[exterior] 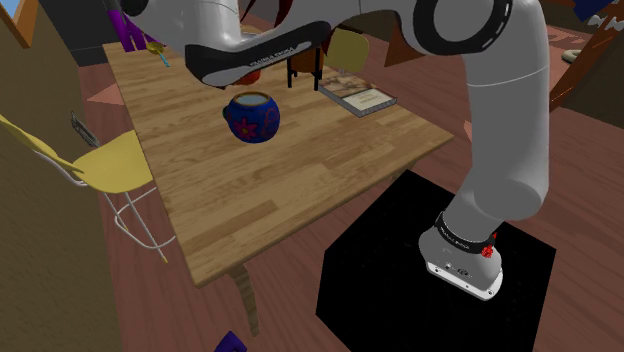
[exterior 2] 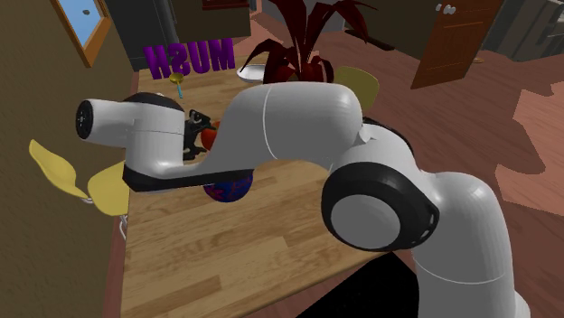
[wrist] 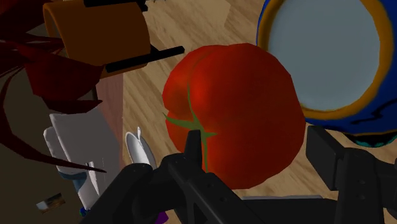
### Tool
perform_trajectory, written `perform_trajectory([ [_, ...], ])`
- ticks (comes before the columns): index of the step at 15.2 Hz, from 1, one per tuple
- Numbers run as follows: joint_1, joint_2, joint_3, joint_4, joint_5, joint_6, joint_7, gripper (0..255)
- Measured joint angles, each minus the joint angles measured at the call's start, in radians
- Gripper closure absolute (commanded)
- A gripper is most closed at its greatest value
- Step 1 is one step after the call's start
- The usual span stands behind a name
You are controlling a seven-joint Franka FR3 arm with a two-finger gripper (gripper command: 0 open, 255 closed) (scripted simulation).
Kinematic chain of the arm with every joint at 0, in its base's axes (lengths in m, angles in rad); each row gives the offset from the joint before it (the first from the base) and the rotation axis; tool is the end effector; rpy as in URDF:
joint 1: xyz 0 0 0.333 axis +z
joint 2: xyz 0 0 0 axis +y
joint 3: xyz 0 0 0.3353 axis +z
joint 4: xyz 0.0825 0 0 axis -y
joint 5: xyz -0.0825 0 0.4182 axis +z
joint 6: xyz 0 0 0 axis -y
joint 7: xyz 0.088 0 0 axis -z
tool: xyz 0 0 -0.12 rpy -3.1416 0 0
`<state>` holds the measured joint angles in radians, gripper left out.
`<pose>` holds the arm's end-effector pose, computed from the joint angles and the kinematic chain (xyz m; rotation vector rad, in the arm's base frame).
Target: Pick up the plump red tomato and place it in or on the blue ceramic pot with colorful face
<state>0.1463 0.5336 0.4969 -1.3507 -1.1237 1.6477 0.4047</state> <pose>0.6888 0.2895 0.4638 2.2479 0.4494 0.3561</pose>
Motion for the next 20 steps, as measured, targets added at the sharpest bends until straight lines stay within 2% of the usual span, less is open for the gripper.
perform_trajectory([
  [6, 0.013, -0.006, 0.004, 0.065, 0.007, -0.044, -0.053, 255],
  [10, -0.010, -0.109, 0.027, -0.057, 0.046, -0.042, -0.023, 255],
  [20, -0.024, -0.105, 0.023, -0.164, 0.035, 0.024, 0.063, 255],
])
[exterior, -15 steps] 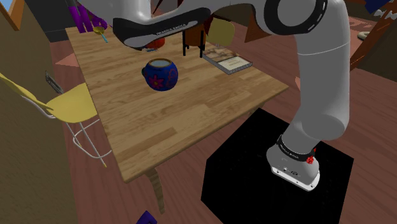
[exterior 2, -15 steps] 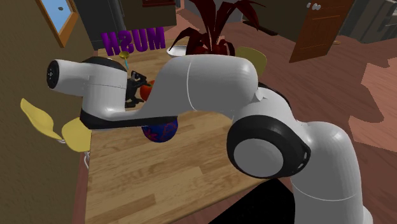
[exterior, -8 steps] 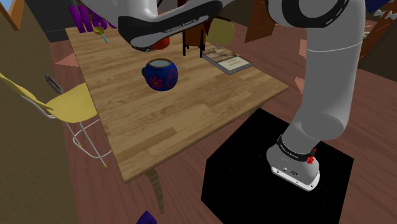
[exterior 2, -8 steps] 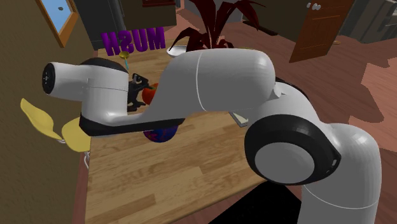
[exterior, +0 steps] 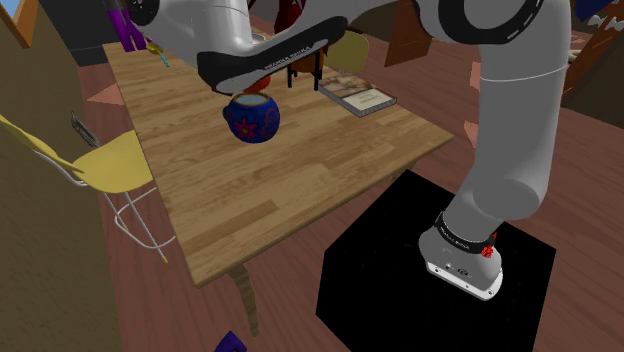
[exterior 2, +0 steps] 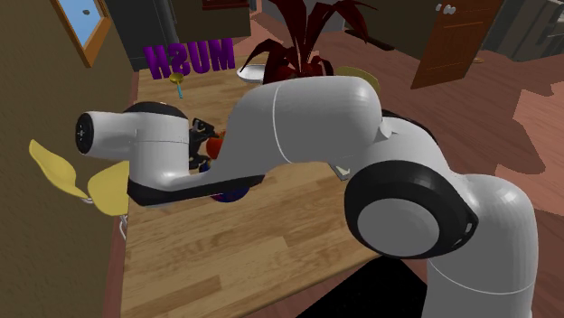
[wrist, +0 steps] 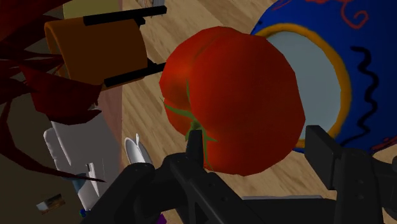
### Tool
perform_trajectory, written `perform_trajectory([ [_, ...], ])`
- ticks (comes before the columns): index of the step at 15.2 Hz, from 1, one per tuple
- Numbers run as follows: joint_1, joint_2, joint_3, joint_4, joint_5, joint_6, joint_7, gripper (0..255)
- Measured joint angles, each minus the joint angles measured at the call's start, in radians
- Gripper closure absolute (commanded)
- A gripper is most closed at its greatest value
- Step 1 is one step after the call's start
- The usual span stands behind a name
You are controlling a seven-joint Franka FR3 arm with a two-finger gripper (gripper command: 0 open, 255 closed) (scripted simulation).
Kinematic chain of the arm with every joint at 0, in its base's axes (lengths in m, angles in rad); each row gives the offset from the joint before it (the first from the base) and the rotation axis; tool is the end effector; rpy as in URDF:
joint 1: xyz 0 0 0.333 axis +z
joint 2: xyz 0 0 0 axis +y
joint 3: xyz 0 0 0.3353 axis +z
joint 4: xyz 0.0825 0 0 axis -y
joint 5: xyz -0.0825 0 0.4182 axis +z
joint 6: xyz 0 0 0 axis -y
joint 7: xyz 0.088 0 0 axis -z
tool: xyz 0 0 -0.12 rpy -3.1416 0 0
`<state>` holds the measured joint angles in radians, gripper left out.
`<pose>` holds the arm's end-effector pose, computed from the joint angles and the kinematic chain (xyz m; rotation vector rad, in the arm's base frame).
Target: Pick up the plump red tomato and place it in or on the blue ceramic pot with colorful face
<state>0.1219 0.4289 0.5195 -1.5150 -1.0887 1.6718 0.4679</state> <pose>0.6498 0.2930 0.4566 2.2478 0.4495 0.3558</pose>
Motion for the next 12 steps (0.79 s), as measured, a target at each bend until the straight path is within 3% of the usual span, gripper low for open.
perform_trajectory([
  [11, -0.001, 0.018, -0.005, -0.037, -0.014, 0.030, 0.045, 255],
  [12, 0.000, 0.018, -0.005, -0.037, -0.014, 0.030, 0.045, 0],
])
